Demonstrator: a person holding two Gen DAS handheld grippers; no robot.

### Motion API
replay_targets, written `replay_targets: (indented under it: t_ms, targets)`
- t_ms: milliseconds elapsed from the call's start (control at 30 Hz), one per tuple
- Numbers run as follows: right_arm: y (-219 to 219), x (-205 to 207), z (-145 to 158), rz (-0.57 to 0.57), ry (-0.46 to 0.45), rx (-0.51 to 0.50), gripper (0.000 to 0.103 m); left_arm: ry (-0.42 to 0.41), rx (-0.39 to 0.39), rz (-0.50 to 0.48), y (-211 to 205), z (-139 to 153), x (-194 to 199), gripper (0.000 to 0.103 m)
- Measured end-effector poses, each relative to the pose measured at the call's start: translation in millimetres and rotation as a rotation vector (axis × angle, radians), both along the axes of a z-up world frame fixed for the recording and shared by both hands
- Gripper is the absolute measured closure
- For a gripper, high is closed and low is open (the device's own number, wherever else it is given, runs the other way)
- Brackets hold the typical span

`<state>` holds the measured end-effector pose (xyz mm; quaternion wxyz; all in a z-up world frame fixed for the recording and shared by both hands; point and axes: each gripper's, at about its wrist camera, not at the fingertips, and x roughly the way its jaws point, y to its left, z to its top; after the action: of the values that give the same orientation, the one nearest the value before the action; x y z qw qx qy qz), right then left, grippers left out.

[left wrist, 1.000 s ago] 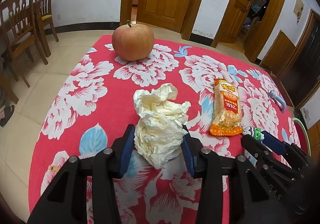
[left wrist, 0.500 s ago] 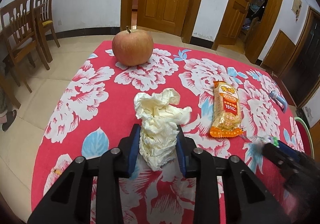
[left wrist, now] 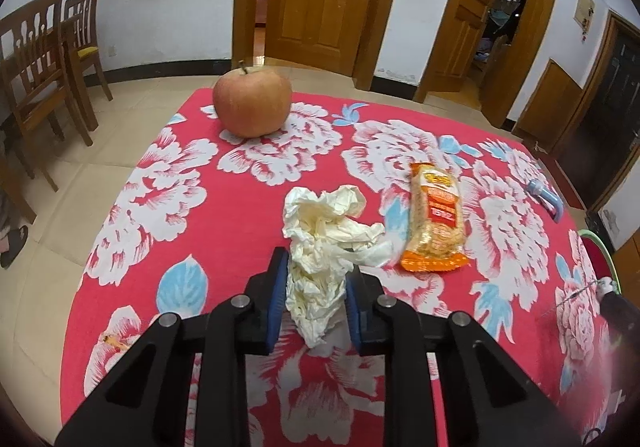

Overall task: Collect trash
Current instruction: 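Close the left gripper on the crumpled white paper while the right gripper grasps the green toy figure, then carry the crumpled paper and green toy figure over the red bin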

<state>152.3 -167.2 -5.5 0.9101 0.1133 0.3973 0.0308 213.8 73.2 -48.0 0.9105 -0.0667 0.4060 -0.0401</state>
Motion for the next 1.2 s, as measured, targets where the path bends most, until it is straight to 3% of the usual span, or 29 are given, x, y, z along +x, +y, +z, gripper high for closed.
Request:
replay_targets:
  t_ms: [533,1200]
  targets:
    - [-77.3,-49.8,18.9,-0.184,-0.044,-0.018,0.056,-0.070,-0.038,-0.056,-16.4,36.3,-26.5,0.077]
    - [-157.8,-79.5,14.4,-0.352,-0.052,-0.013,0.056,-0.075,-0.082,-0.208,-97.0,61.6,-50.3,0.077]
